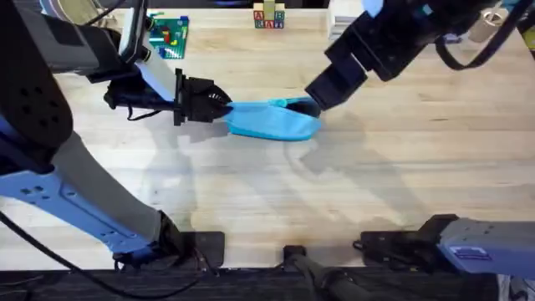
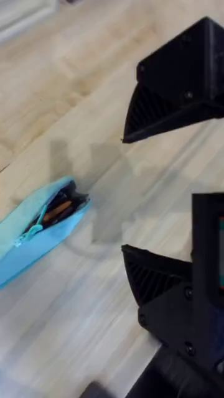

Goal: Unzip the bag, pick up the pens from the table one at a time and place them inside, then zip the bag closed.

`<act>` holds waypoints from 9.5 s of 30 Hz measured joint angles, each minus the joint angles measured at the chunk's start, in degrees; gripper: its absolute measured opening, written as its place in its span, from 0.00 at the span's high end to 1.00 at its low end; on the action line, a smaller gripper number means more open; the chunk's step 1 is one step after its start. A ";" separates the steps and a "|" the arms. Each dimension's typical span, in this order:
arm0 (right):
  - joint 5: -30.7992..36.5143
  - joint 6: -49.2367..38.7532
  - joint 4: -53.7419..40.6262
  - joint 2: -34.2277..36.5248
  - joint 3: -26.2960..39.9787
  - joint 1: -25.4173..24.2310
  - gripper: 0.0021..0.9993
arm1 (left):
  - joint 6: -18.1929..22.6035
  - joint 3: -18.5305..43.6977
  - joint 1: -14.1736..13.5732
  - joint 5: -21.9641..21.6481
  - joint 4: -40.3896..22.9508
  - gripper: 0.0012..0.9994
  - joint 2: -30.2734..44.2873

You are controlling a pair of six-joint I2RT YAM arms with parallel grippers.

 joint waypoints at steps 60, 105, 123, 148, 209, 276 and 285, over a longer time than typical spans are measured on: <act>-16.87 -45.02 11.98 18.46 0.07 -0.24 0.04 | 0.00 0.00 0.00 0.00 0.00 0.96 0.00; -21.35 -42.16 11.93 25.83 0.07 -3.32 0.10 | 0.00 0.00 0.04 -0.04 0.00 0.96 0.00; -21.35 -42.14 12.04 25.85 0.04 -3.32 0.13 | 0.00 0.00 0.04 -0.11 0.00 0.96 0.00; -21.37 -40.88 13.05 27.60 0.04 -3.32 0.23 | 0.00 0.00 0.04 -0.13 0.00 0.96 0.00; -15.21 -17.72 3.03 29.61 8.28 -2.82 0.97 | 0.00 0.00 0.09 0.26 0.00 0.96 0.00; -3.63 43.77 0.23 28.15 -1.15 -12.35 0.97 | 0.00 0.00 0.04 0.07 -1.09 0.96 0.00; -6.32 43.75 6.77 23.80 -9.71 -15.29 0.97 | 0.00 0.00 0.04 0.07 -1.20 0.96 0.00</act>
